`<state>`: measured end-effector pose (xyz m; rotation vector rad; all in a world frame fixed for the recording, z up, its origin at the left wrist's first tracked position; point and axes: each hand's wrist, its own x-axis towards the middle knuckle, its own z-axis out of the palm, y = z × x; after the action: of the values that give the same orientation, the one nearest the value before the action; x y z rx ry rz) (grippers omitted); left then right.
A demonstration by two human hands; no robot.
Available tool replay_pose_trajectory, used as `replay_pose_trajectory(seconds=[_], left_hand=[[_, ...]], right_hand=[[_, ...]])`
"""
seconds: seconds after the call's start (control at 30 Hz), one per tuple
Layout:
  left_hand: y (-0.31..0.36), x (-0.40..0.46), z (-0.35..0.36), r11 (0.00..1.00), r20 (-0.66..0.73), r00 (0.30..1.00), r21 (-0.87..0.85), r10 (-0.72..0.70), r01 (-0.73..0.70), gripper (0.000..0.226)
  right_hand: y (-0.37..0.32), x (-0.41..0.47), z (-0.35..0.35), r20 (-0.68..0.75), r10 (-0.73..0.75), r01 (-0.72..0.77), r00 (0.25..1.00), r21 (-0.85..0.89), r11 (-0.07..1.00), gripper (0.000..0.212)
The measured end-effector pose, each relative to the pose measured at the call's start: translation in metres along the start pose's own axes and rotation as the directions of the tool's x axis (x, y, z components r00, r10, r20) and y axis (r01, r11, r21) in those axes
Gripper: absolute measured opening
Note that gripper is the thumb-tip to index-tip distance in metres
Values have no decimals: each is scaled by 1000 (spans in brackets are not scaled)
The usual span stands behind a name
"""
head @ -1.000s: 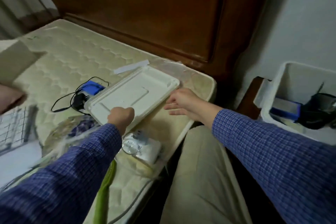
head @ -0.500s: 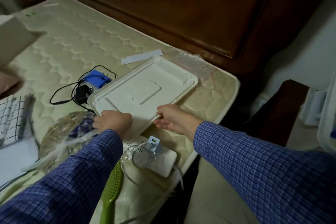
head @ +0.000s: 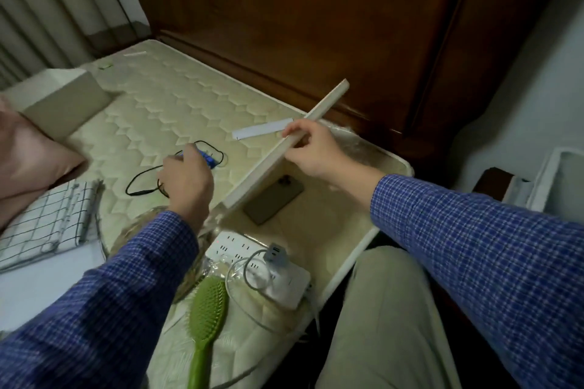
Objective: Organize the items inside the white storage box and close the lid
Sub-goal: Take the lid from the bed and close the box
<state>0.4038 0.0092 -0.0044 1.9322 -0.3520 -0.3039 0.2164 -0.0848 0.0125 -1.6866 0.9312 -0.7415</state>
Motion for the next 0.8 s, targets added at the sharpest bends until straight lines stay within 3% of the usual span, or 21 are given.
replay_pose_trajectory(seconds=[0.07, 0.17, 0.23, 0.3, 0.37, 0.43, 0.5, 0.53, 0.67, 0.8], left_hand=[[20, -20, -5, 972, 38, 995, -219, 95, -84, 34], [54, -52, -11, 852, 110, 983, -519, 149, -71, 40], [79, -73, -19, 781, 149, 964, -619, 218, -81, 45], [104, -95, -30, 733, 152, 913, -651, 379, -196, 55], [125, -122, -43, 629, 106, 790, -672, 603, -390, 54], [139, -148, -51, 490, 44, 569, -566, 821, -663, 34], [148, -167, -46, 346, 42, 364, -430, 930, -834, 30], [153, -173, -42, 319, 30, 335, -398, 942, -860, 33], [180, -196, -11, 391, -77, 444, -358, 893, -848, 18], [208, -233, 23, 351, -67, 432, -475, 899, -807, 18]], right_hand=[[-27, -9, -22, 5, -59, 59, 998, -66, 996, 33], [-69, -27, -59, 12, -132, 133, 991, -113, 985, 34], [-97, -41, -82, -8, -156, 154, 988, -116, 981, 34], [-123, -55, -105, -56, -185, 176, 981, -138, 975, 33], [-151, -70, -130, -118, -231, 207, 966, -187, 960, 28], [-178, -87, -158, -185, -263, 212, 947, -255, 944, 25], [-204, -108, -186, -236, -282, 198, 930, -326, 924, 25], [-214, -119, -199, -253, -300, 194, 920, -371, 908, 25], [-246, -160, -250, -310, -332, 128, 891, -531, 838, 19], [-250, -199, -301, -372, -371, 93, 851, -589, 803, 32]])
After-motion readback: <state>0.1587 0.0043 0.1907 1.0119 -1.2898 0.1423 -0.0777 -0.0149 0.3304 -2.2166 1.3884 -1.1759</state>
